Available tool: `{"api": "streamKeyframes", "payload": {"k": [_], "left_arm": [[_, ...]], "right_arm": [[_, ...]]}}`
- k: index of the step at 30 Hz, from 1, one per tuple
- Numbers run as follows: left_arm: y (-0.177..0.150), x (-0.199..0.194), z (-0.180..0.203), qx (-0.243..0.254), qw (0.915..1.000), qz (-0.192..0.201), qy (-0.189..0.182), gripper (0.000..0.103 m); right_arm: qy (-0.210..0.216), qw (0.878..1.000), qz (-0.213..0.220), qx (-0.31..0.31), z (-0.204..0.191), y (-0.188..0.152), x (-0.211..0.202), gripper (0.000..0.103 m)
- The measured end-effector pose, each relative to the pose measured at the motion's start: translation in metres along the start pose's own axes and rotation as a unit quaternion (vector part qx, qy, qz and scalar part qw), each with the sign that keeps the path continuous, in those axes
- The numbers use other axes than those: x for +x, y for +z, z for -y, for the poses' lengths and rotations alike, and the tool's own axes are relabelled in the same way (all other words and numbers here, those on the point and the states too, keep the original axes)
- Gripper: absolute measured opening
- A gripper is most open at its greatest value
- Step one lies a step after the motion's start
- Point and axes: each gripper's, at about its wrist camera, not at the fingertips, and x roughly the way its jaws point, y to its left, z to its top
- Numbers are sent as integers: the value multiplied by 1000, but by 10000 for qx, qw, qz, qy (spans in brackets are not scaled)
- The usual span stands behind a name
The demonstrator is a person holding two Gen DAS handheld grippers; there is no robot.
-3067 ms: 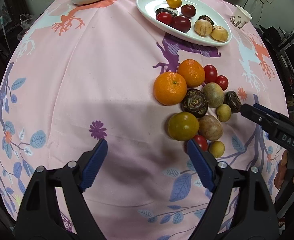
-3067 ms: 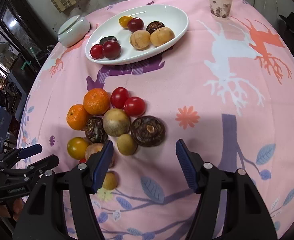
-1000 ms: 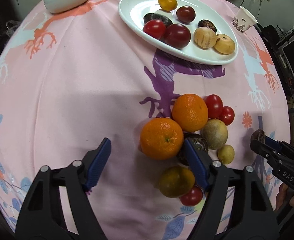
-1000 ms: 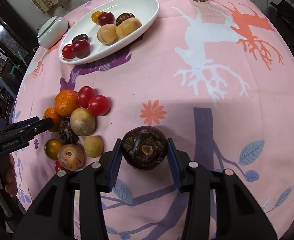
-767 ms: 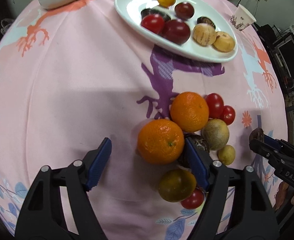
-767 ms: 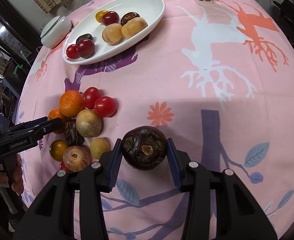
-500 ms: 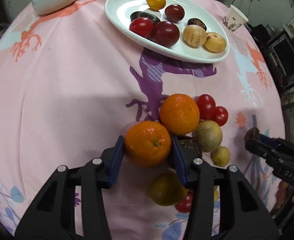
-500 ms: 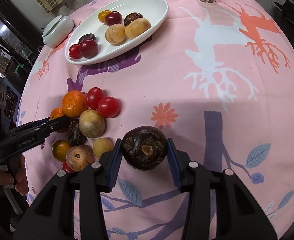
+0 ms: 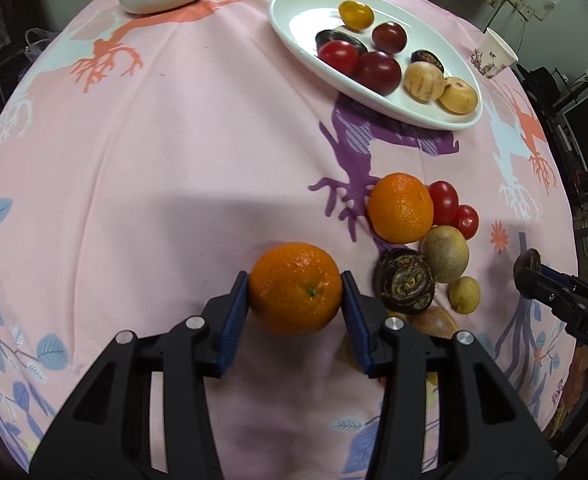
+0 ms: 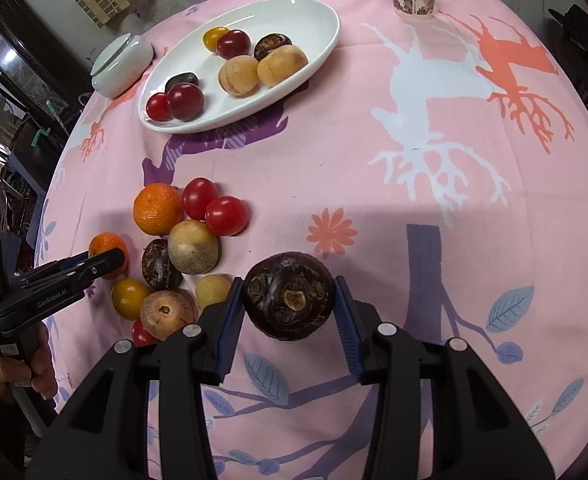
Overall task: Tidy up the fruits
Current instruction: 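Carry both fruits to the white plate and open both tools to release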
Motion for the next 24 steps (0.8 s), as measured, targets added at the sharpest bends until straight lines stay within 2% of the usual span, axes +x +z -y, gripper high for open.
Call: {"api": "streamKeyframes", "payload": {"k": [7, 15, 24], "left_arm": [[-1, -30, -4, -45, 9997, 214, -130, 46], [6, -52, 11, 99, 9989, 351, -279, 46], [53, -70, 32, 368, 9960, 666, -475, 46]], "right_arm": [[3, 10000, 46, -42, -5, -1, -6, 44], [85, 9998, 142, -79, -7, 6, -15, 44], [226, 9976, 612, -220, -12, 55, -34, 44]]}}
